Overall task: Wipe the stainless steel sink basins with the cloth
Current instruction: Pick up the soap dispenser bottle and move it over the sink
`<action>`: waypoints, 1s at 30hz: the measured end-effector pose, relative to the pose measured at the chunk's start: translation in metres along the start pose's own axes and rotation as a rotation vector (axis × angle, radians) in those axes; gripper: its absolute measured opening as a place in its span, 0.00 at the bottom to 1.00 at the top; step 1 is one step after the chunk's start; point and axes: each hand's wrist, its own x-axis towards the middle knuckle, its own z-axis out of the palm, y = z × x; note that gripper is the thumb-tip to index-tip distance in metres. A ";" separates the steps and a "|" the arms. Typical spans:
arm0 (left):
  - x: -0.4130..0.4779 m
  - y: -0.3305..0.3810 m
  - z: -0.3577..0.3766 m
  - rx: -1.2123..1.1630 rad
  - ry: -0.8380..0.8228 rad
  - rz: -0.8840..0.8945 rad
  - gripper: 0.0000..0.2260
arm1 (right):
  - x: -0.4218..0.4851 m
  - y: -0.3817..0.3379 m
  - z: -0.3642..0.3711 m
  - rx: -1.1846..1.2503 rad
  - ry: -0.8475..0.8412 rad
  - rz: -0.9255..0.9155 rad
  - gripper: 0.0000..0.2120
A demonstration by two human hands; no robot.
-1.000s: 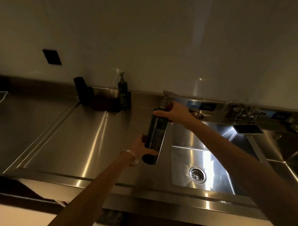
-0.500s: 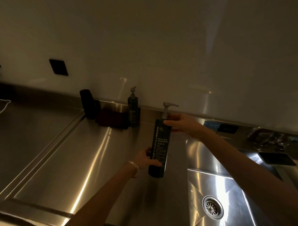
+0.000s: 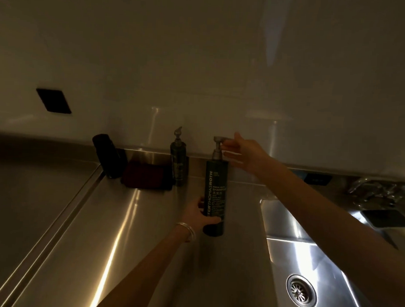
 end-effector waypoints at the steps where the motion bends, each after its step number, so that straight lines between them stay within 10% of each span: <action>1: 0.004 -0.002 -0.003 0.018 -0.008 0.020 0.31 | 0.003 0.000 0.005 0.013 0.021 0.007 0.18; 21: 0.071 -0.023 -0.056 0.071 -0.437 0.065 0.28 | 0.049 -0.001 0.021 -0.097 -0.040 -0.007 0.13; 30: 0.108 -0.043 -0.075 -0.011 -0.404 0.014 0.29 | 0.075 0.046 0.001 -0.283 -0.172 -0.139 0.26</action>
